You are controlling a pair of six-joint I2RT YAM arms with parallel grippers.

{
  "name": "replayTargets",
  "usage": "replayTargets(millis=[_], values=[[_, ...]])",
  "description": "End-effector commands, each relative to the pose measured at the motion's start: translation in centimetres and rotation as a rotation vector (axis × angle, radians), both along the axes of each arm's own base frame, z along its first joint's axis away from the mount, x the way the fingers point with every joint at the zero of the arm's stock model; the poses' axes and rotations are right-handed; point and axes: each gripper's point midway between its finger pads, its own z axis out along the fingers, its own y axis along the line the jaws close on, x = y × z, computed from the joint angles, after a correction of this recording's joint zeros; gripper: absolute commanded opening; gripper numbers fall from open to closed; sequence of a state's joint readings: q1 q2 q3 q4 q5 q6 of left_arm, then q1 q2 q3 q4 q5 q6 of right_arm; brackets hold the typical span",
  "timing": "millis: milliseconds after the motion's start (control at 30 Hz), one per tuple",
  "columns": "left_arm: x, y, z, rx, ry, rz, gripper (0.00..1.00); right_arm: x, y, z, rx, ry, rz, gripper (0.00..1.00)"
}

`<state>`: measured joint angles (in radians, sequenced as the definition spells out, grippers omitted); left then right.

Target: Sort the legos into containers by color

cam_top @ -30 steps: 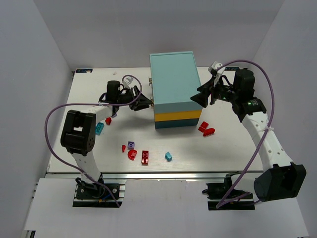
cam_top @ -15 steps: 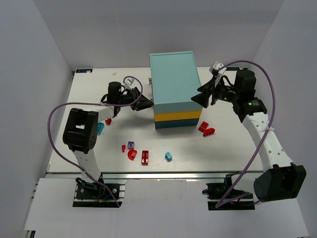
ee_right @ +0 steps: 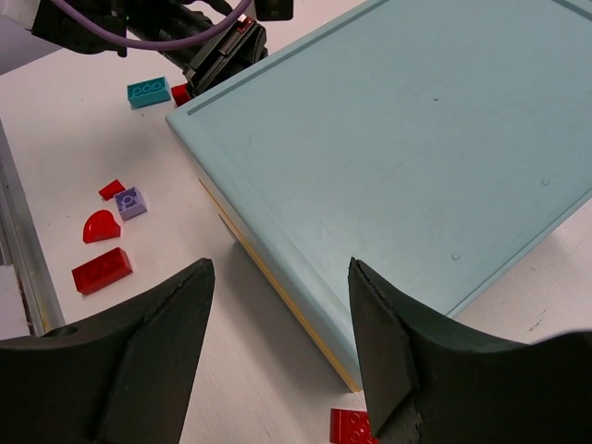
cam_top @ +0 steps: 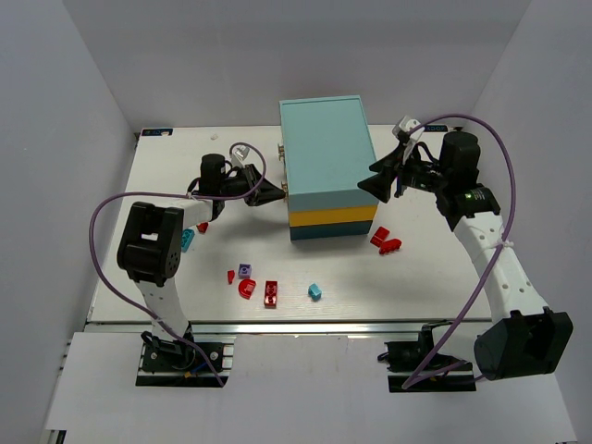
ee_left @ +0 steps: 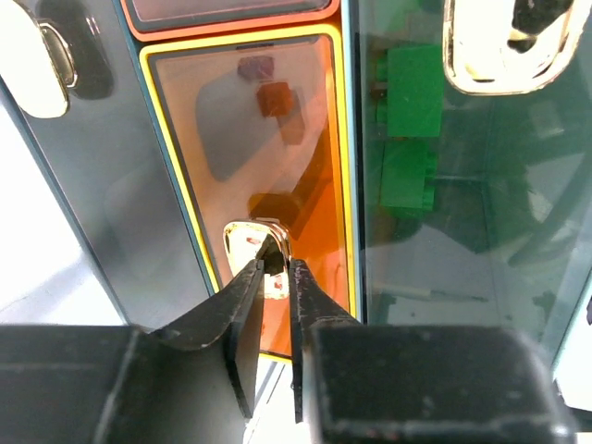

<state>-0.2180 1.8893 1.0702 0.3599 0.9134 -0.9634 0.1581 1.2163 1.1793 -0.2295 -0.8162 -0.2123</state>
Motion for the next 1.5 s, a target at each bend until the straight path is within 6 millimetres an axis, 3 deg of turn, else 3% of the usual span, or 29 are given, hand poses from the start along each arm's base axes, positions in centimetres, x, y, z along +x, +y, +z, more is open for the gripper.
replayTargets(millis=[0,167,267,367,433,600,867,1467], values=[[-1.7,-0.8,-0.3,0.013,0.009,-0.037,0.24,-0.6,0.1,1.3,0.022,-0.051,0.017,0.65],[-2.0,0.2,-0.7,0.032,0.010,-0.023,0.24,-0.8,0.1,1.3,0.026,-0.051,0.020,0.66],[-2.0,0.3,-1.3,0.048,0.023,-0.029,0.43,-0.7,0.1,1.3,0.029,-0.052,0.019,0.65],[-2.2,-0.1,-1.8,0.050,0.029,-0.041,0.56,-0.7,0.1,1.3,0.030,-0.050,0.021,0.65],[-2.2,-0.1,-2.1,0.052,0.034,-0.045,0.58,-0.7,0.1,1.3,0.030,-0.049,0.021,0.65],[-2.1,-0.7,-2.5,0.025,0.039,-0.062,0.59,-0.6,0.1,1.2,0.029,-0.049,0.016,0.66],[-1.4,-1.3,-1.6,-0.049,0.017,-0.073,0.56,-0.6,-0.1,1.5,0.027,-0.059,0.012,0.66],[-0.1,-0.7,-1.2,-0.116,-0.003,-0.052,0.51,-0.7,-0.2,1.2,0.026,-0.049,0.013,0.66]])
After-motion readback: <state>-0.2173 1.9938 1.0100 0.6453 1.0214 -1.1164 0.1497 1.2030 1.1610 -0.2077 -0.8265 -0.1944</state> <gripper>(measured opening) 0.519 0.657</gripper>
